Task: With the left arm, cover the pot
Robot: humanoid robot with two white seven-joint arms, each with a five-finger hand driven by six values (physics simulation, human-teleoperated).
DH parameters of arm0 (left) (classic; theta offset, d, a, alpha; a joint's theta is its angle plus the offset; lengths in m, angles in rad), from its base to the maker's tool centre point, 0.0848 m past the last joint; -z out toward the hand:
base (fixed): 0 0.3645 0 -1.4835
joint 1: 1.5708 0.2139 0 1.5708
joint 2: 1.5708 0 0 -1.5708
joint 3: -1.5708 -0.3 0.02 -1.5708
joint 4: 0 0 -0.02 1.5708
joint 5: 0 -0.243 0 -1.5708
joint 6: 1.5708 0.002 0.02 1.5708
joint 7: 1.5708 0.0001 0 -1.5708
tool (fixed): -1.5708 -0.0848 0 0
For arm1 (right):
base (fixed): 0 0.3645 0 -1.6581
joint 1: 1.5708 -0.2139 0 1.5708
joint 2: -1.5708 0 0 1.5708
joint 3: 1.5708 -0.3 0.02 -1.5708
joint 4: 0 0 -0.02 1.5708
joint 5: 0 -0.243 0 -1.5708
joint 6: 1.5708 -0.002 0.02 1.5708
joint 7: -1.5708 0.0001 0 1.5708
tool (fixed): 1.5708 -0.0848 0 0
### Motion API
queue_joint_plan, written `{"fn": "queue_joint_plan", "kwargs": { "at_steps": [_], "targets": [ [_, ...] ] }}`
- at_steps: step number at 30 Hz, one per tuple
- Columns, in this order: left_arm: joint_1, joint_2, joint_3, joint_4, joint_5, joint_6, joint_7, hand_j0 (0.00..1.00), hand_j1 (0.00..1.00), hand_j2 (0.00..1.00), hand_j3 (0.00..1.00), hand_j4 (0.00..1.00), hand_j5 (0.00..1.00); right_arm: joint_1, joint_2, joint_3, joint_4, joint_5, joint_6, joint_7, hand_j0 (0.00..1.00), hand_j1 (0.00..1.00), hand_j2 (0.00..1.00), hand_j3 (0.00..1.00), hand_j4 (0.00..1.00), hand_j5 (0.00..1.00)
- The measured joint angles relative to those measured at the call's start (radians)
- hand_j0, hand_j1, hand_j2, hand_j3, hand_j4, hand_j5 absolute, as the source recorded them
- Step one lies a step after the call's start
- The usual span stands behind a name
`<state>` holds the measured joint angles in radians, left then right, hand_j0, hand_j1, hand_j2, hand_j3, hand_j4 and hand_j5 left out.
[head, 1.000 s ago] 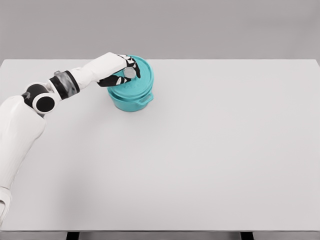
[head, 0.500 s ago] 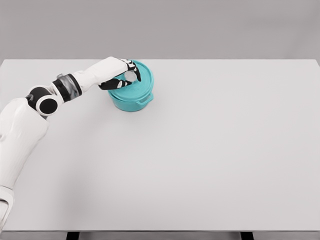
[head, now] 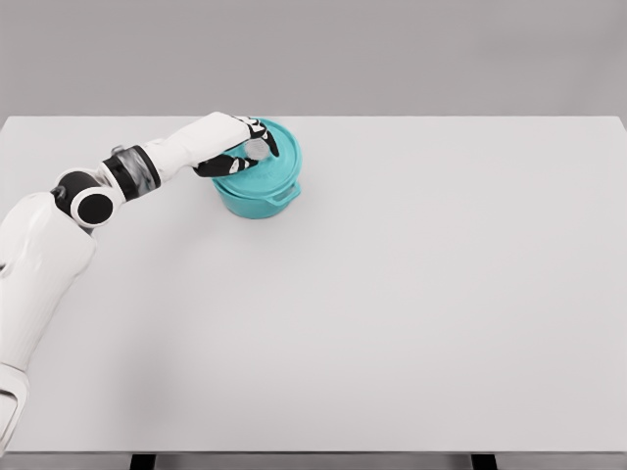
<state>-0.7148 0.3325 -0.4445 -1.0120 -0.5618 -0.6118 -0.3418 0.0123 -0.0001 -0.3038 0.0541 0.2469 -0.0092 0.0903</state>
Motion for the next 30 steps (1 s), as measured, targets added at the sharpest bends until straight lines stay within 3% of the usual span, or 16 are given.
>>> {"fn": "queue_joint_plan", "kwargs": {
  "at_steps": [30],
  "targets": [
    [0.002,0.0,0.002,0.023,0.001,0.0,0.0,0.63,0.63,0.63,0.63,0.63,0.63,0.0,0.0,0.0,0.0,0.0,0.0,0.0,1.0,1.0,1.0,1.0,1.0,1.0]
  ]
}}
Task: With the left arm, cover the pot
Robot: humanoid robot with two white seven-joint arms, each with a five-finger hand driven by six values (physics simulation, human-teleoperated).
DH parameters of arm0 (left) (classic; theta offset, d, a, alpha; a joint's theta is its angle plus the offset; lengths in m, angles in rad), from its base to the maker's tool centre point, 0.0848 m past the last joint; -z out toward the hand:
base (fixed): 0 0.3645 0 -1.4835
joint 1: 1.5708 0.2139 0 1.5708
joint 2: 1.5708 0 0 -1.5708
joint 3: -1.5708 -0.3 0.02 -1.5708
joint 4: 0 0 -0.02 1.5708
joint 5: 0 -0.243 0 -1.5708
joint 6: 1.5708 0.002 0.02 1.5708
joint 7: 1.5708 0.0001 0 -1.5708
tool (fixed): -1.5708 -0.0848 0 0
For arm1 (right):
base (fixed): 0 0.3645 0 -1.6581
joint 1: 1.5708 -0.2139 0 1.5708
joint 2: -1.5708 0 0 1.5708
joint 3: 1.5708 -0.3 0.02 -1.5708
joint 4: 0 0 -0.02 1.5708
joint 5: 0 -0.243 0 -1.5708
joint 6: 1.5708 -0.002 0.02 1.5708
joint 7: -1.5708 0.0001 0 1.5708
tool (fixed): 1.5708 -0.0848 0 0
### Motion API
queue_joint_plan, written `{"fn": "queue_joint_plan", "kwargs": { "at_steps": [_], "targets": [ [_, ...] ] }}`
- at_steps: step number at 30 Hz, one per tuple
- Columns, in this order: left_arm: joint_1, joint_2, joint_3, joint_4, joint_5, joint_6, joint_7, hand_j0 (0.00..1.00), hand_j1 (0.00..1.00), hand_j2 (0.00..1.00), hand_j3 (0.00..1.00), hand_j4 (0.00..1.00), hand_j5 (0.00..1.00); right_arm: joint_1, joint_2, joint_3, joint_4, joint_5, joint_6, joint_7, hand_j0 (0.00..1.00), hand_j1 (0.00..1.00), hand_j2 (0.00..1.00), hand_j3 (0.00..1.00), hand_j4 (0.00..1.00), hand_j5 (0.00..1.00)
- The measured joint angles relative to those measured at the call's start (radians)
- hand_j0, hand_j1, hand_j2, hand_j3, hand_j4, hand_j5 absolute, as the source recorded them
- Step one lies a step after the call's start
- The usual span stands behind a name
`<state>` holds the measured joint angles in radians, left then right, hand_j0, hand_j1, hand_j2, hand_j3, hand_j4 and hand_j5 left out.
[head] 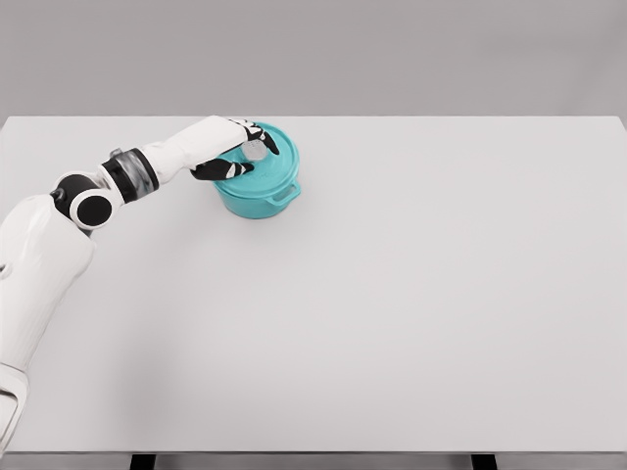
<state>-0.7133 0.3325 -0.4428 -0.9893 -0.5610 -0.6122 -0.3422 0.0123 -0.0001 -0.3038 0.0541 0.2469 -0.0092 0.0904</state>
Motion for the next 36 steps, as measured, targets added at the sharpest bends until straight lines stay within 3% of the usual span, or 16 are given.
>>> {"fn": "queue_joint_plan", "kwargs": {
  "at_steps": [16,23,36],
  "targets": [
    [0.0,0.0,0.005,0.001,-0.002,-0.001,0.001,0.56,0.56,0.56,0.56,0.56,0.56,0.0,0.0,0.0,0.0,0.0,0.0,0.0,1.0,1.0,1.0,1.0,1.0,1.0],
    [0.0,0.0,0.005,0.0,-0.002,-0.001,0.001,0.66,0.66,0.66,0.66,0.66,0.66,0.0,0.0,0.0,0.0,0.0,0.0,0.0,1.0,1.0,1.0,1.0,1.0,1.0],
    [0.002,0.0,0.006,0.0,0.0,-0.001,0.001,0.67,0.67,0.67,0.67,0.67,0.67,0.0,0.0,0.0,0.0,0.0,0.0,0.0,1.0,1.0,1.0,1.0,1.0,1.0]
  ]
}}
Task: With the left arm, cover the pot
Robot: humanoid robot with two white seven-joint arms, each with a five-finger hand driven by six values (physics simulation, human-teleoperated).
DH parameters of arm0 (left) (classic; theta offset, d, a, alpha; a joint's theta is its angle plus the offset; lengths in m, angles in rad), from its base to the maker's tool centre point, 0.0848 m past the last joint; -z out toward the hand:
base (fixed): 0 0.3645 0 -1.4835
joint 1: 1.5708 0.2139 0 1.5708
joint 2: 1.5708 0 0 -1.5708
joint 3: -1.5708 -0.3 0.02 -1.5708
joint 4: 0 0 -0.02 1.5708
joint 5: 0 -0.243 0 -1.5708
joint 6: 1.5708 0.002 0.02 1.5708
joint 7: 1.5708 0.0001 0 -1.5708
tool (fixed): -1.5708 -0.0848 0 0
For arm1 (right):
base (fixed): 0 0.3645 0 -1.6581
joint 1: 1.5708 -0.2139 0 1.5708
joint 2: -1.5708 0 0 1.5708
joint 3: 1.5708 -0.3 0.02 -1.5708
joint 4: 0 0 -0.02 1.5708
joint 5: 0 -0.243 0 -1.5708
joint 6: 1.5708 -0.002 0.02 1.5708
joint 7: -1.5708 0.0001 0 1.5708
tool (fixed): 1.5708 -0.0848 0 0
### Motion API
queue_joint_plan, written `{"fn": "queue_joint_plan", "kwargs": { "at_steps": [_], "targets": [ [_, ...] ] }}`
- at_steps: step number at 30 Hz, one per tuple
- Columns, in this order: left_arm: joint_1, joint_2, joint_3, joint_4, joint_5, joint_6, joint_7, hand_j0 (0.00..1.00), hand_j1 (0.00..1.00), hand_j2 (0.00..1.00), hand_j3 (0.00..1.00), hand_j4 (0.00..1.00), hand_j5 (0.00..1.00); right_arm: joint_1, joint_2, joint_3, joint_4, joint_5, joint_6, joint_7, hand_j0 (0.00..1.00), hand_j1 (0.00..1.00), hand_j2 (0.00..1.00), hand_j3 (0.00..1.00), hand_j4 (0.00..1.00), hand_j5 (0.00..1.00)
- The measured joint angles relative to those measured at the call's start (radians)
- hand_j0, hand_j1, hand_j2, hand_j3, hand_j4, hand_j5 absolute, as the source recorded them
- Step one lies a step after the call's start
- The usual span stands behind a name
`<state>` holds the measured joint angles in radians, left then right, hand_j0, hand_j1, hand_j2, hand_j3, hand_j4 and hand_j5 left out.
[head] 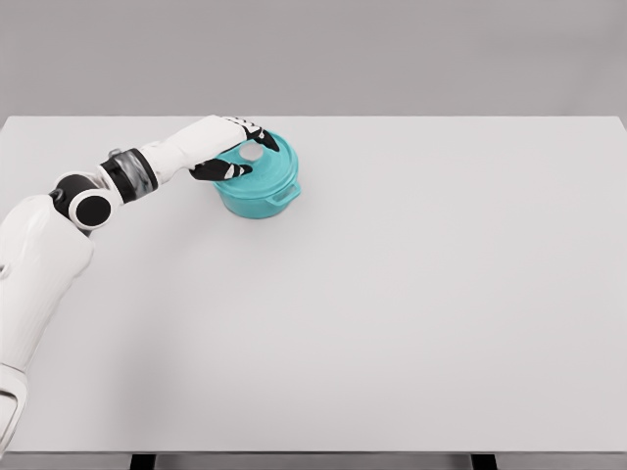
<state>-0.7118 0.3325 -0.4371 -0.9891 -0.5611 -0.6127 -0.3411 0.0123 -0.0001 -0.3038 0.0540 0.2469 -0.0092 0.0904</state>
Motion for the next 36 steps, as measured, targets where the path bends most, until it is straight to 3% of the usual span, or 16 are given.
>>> {"fn": "queue_joint_plan", "kwargs": {
  "at_steps": [17,30,35,36],
  "targets": [
    [0.002,0.015,0.006,-0.024,0.01,0.0,0.0,0.69,0.69,0.69,0.69,0.69,0.69,0.0,0.0,0.0,0.0,0.0,0.0,0.0,1.0,1.0,1.0,1.0,1.0,1.0],
    [0.006,0.081,0.009,-0.07,0.02,0.0,0.0,0.69,0.69,0.69,0.69,0.69,0.69,0.0,0.0,0.0,0.0,0.0,0.0,0.0,1.0,1.0,1.0,1.0,1.0,1.0],
    [0.084,0.182,0.023,-0.168,0.062,-0.001,-0.001,0.72,0.72,0.72,0.72,0.72,0.72,0.0,0.0,0.0,0.0,0.0,0.0,0.0,1.0,1.0,1.0,1.0,1.0,1.0],
    [0.126,0.206,0.036,-0.195,0.076,0.002,0.0,0.72,0.72,0.72,0.72,0.72,0.72,0.0,0.0,0.0,0.001,0.0,0.0,0.0,1.0,1.0,1.0,1.0,1.0,1.0]
  ]
}}
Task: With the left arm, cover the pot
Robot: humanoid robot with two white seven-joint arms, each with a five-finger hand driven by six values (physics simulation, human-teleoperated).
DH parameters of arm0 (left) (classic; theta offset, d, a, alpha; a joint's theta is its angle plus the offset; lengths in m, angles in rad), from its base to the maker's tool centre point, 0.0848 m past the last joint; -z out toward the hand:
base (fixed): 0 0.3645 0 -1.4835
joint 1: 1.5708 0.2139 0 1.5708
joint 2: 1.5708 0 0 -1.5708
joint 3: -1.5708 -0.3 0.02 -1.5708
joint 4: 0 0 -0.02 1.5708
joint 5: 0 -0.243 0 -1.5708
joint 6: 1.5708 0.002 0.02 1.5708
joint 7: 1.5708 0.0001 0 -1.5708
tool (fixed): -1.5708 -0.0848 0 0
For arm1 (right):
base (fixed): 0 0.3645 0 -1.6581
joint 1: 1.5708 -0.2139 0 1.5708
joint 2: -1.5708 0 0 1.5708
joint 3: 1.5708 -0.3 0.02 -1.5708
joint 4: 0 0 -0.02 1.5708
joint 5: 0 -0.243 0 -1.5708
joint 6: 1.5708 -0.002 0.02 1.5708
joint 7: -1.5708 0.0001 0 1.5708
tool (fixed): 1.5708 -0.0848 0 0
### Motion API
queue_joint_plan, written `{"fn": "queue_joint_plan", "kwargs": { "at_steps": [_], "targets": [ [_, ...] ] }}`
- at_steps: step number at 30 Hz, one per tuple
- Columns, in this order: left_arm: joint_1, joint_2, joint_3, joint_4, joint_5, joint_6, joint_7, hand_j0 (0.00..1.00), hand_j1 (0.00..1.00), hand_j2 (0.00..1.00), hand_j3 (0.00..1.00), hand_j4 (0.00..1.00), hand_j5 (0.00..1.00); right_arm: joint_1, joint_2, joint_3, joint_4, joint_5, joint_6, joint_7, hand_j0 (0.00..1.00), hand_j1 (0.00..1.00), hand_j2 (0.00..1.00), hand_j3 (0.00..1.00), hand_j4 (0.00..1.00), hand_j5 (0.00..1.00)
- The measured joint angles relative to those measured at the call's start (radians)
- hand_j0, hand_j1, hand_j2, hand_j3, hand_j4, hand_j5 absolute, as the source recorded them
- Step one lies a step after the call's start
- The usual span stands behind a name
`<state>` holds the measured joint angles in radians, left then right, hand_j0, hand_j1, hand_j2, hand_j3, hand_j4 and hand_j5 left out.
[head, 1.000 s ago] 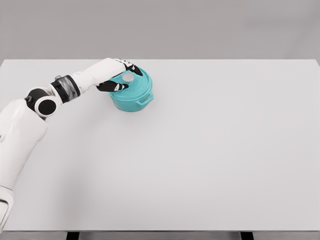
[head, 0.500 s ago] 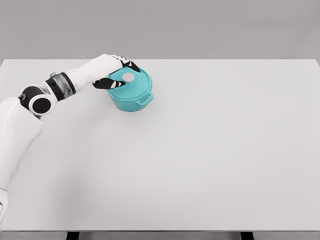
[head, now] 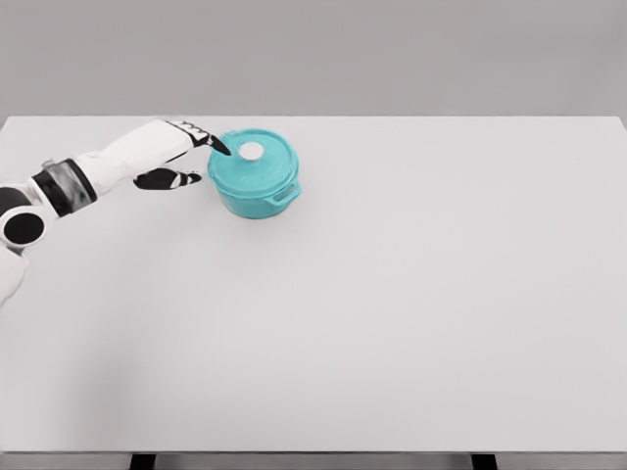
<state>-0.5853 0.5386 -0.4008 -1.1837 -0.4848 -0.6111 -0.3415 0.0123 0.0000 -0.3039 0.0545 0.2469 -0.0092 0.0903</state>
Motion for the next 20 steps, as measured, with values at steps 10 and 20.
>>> {"fn": "queue_joint_plan", "kwargs": {
  "at_steps": [10,20],
  "targets": [
    [0.134,0.163,0.101,-0.116,0.037,-0.002,-0.001,1.0,1.0,1.0,1.0,1.0,1.0,0.0,0.0,0.0,0.0,0.0,0.0,0.0,1.0,1.0,1.0,1.0,1.0,1.0],
    [0.147,0.22,0.146,-0.1,0.036,-0.001,-0.003,1.0,1.0,1.0,1.0,1.0,1.0,0.0,0.0,0.0,0.0,0.0,0.0,0.0,1.0,1.0,1.0,1.0,1.0,1.0]
  ]
}}
